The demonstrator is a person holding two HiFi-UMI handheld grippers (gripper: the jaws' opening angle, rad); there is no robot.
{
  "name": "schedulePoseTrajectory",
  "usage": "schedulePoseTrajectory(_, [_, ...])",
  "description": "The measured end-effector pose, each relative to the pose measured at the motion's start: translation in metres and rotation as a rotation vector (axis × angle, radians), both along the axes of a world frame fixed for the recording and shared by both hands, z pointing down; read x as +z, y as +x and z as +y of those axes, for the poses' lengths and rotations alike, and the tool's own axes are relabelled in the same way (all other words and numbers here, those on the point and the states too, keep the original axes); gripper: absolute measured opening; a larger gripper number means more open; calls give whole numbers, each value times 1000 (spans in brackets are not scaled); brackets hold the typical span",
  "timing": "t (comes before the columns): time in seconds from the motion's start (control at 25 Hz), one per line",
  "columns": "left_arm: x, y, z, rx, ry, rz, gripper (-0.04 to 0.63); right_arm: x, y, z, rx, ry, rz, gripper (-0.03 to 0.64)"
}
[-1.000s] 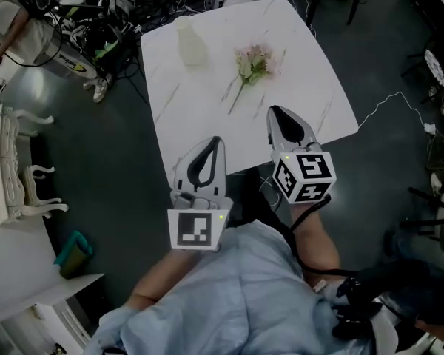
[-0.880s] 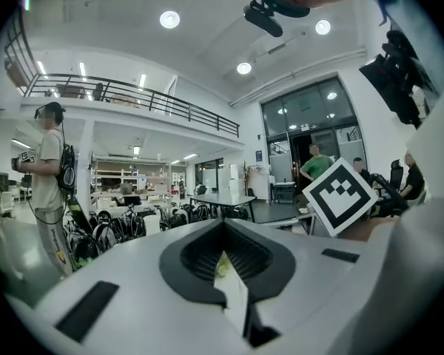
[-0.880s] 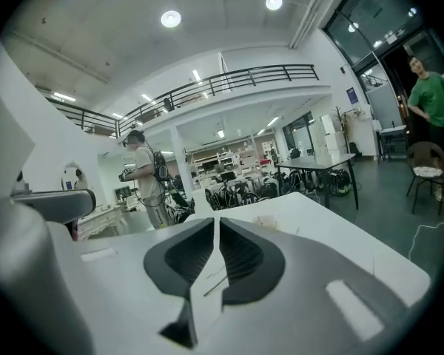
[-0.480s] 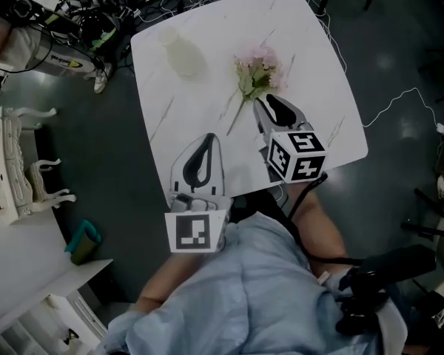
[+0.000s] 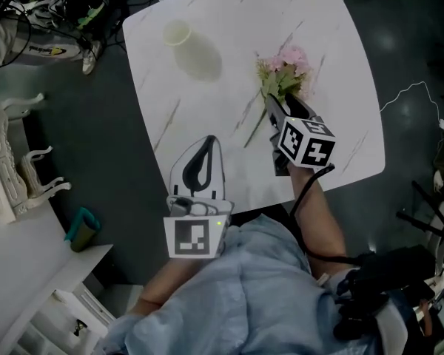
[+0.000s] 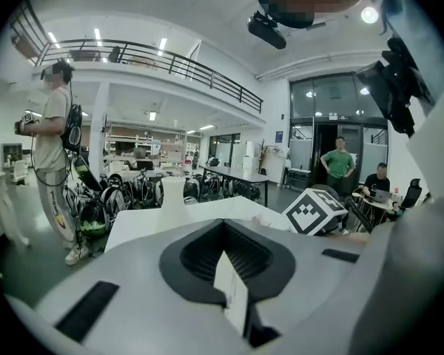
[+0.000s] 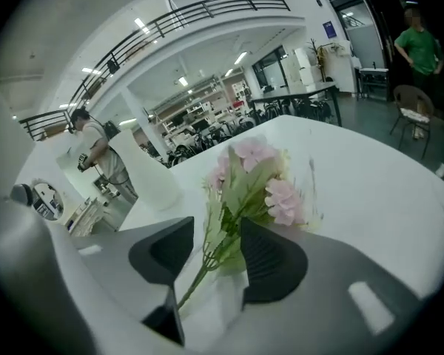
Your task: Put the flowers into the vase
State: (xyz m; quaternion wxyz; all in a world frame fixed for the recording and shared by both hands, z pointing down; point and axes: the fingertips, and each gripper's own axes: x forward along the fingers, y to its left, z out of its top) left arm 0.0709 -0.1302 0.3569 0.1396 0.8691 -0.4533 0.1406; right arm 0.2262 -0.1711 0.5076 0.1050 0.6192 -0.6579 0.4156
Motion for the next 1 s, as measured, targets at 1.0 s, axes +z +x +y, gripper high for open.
schedulePoseTrajectory(1.0, [18,-31,-23,-34,-53,78,4,3,2,-32,54,46,6,11])
